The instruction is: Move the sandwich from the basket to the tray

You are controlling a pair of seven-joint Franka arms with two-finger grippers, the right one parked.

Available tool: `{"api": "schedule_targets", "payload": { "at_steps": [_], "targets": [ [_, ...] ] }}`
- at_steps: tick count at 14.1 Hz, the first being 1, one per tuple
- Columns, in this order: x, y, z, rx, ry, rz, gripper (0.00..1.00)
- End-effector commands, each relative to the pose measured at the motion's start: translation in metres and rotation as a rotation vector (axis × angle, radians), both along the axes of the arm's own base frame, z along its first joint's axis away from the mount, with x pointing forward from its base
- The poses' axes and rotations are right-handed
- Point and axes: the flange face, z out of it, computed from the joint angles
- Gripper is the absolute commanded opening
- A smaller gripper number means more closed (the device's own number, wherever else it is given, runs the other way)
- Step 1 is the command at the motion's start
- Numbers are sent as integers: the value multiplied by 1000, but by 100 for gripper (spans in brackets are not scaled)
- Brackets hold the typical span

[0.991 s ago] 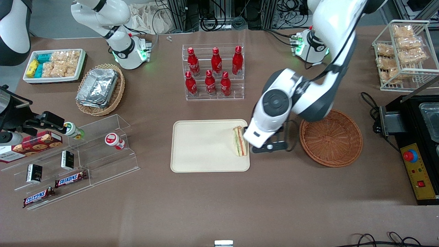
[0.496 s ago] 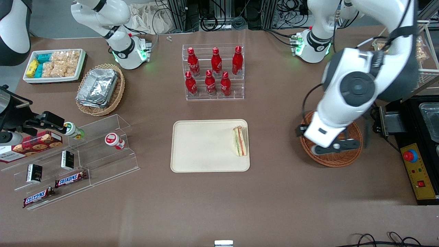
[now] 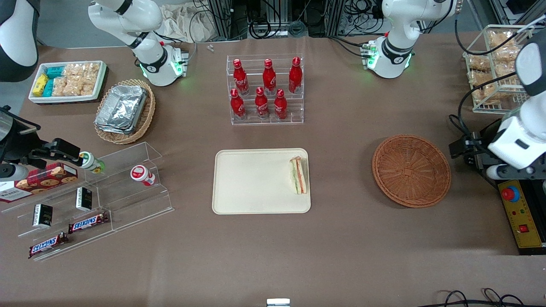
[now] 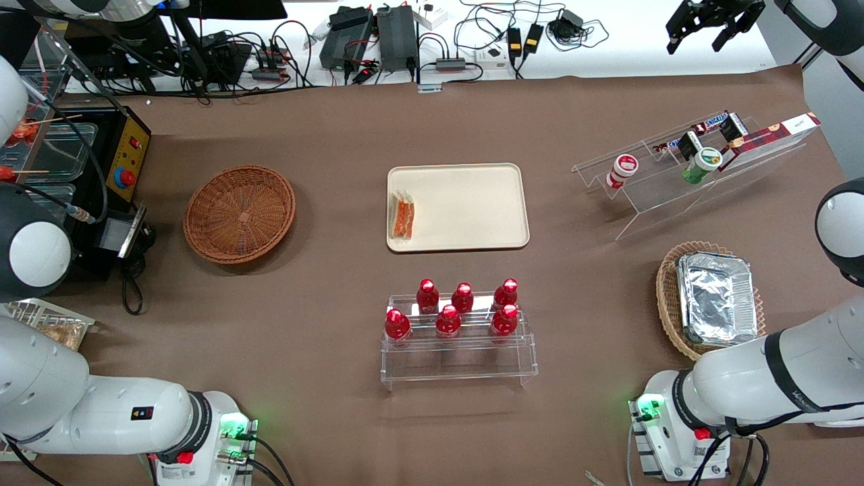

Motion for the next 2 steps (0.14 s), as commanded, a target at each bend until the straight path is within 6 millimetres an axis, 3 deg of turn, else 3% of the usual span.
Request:
{"api": "schedule_targets", "payload": {
  "at_steps": [1, 2],
  "targets": [
    [-4, -4, -1, -5, 11, 23, 100],
    [-3, -1, -2, 1, 12, 53, 100]
  ]
}}
